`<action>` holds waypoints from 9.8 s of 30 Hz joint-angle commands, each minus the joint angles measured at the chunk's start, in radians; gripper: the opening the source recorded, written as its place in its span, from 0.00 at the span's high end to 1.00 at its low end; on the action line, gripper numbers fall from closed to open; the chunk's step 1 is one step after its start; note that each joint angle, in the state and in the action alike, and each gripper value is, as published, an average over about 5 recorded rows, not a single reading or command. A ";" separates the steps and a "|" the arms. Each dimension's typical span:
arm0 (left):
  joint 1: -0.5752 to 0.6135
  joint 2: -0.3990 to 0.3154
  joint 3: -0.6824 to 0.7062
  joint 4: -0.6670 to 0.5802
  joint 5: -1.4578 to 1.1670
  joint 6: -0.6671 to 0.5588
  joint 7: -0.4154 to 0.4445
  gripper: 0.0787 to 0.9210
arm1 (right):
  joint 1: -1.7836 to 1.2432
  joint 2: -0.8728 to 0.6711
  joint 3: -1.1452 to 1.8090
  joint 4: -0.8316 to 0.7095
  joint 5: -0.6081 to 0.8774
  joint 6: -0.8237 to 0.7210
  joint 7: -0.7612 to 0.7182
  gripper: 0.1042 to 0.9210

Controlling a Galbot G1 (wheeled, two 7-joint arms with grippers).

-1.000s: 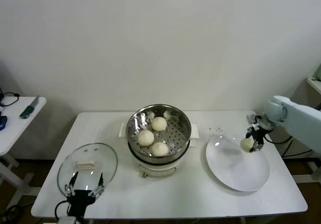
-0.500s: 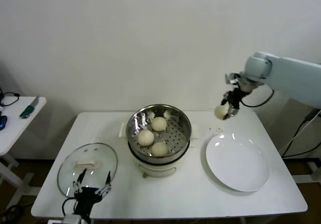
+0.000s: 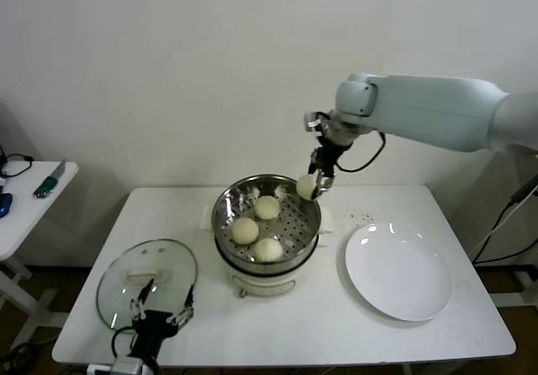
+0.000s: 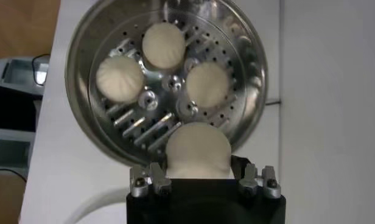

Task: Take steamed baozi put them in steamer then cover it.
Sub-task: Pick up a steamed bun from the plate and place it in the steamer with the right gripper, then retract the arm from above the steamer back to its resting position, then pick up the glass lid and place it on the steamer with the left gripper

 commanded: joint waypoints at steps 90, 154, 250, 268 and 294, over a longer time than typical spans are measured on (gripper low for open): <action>-0.064 0.075 -0.092 -0.034 0.858 0.081 -0.001 0.12 | -2.143 -0.430 2.338 0.655 -0.346 0.375 0.837 0.12; -0.470 0.165 0.020 0.647 1.318 0.041 -0.110 0.39 | -2.335 -0.182 2.406 0.645 -0.623 0.453 0.810 0.12; -0.879 -0.001 0.755 0.391 1.434 0.665 0.270 0.92 | -2.089 -0.265 2.308 0.398 -0.727 0.440 0.819 0.12; -0.894 0.001 0.756 0.420 1.435 0.665 0.252 0.92 | -2.094 -0.256 2.305 0.401 -0.738 0.448 0.813 0.12; -0.888 0.020 0.761 0.433 1.471 0.665 0.265 0.92 | -2.105 -0.246 2.314 0.393 -0.757 0.462 0.789 0.12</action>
